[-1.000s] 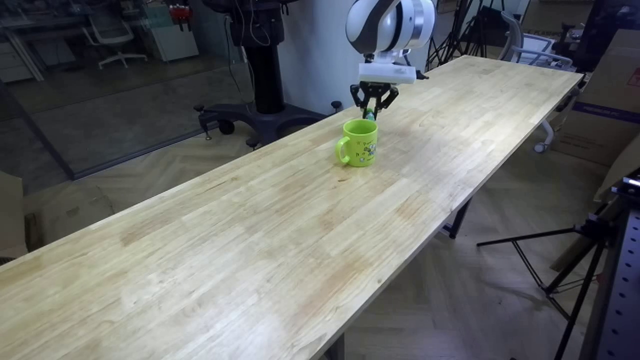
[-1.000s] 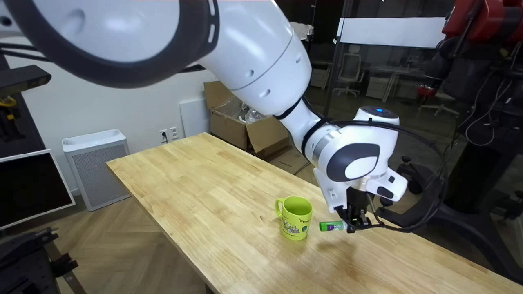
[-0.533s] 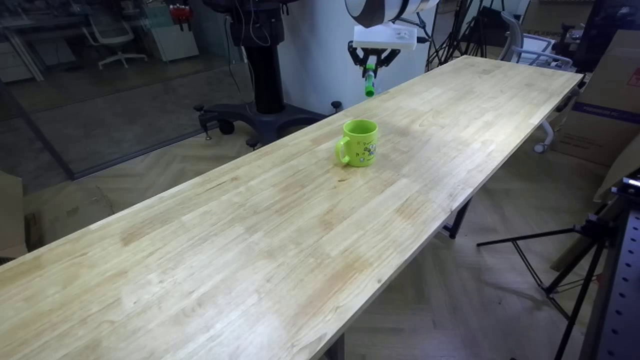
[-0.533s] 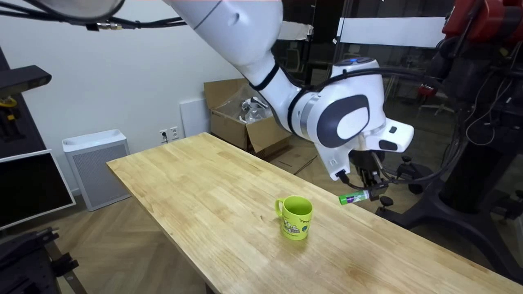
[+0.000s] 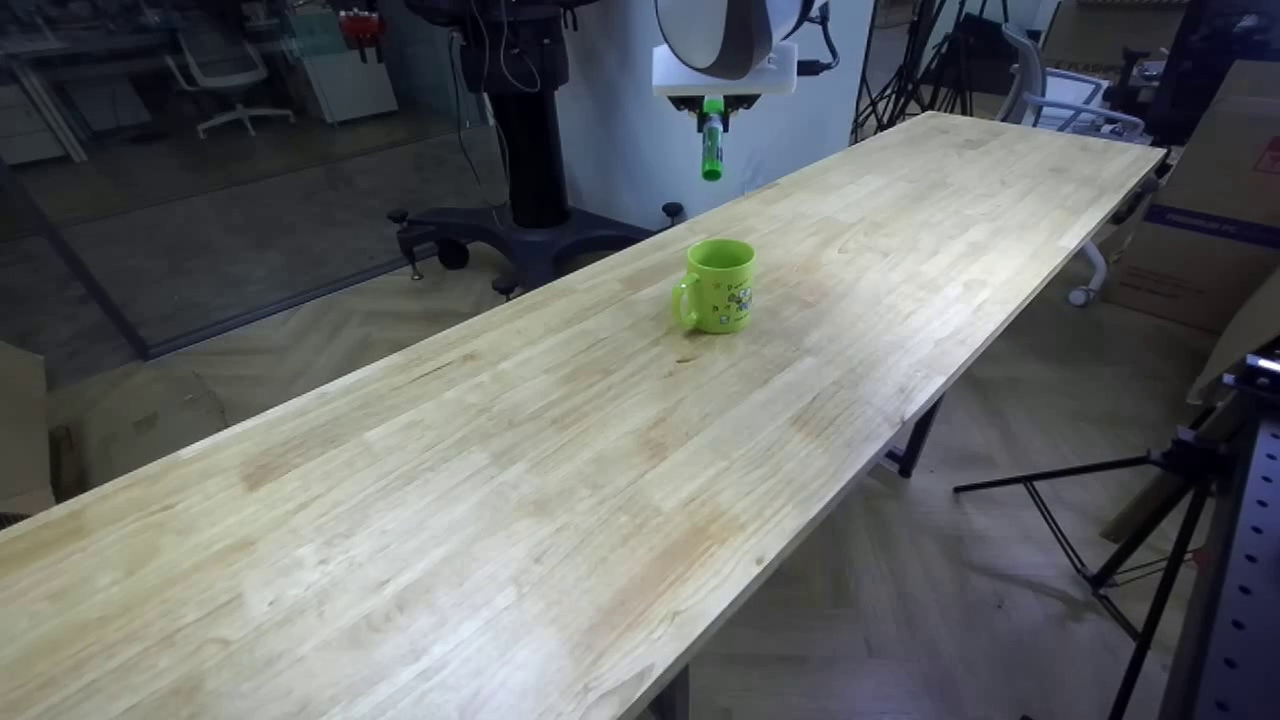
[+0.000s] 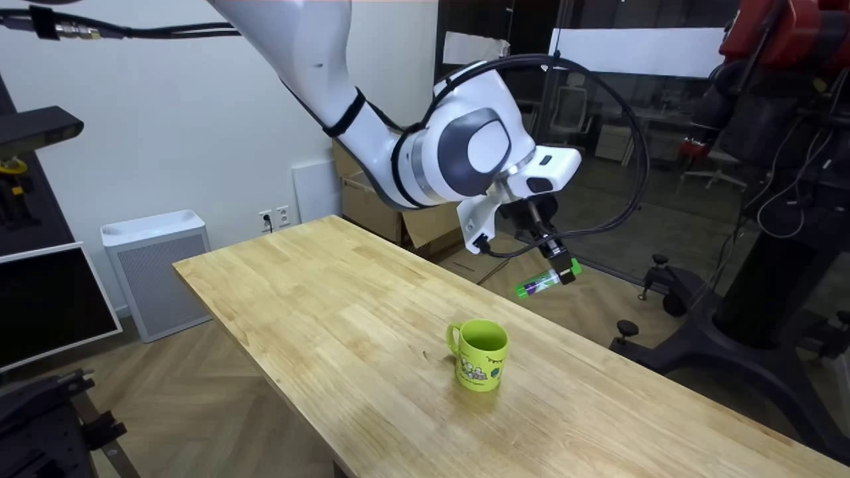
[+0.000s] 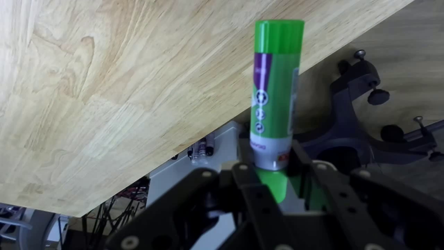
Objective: Put the paper glue in the mug
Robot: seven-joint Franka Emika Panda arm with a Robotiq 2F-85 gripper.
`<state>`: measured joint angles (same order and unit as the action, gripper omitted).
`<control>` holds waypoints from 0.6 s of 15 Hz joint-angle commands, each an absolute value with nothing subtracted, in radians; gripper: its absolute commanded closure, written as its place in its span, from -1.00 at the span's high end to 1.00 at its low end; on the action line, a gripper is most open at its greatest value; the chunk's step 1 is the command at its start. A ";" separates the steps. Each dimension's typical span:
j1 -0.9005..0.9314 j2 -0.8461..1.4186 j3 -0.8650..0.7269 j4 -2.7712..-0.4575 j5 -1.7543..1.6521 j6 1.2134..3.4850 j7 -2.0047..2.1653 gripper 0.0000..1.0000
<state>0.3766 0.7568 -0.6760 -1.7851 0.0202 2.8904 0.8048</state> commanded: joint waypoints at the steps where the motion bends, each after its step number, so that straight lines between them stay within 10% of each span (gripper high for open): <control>1: 0.364 0.753 -0.659 -1.783 -0.003 2.890 0.818 -0.42; 2: 0.358 0.755 -0.656 -1.781 -0.002 2.890 0.817 -0.42; 3: 0.348 0.756 -0.654 -1.780 -0.002 2.891 0.815 -0.85; 9: 0.540 0.847 -0.815 -1.802 -0.120 2.913 0.887 -0.85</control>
<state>0.4250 0.8016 -0.7170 -1.7843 -0.0635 2.8911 0.8127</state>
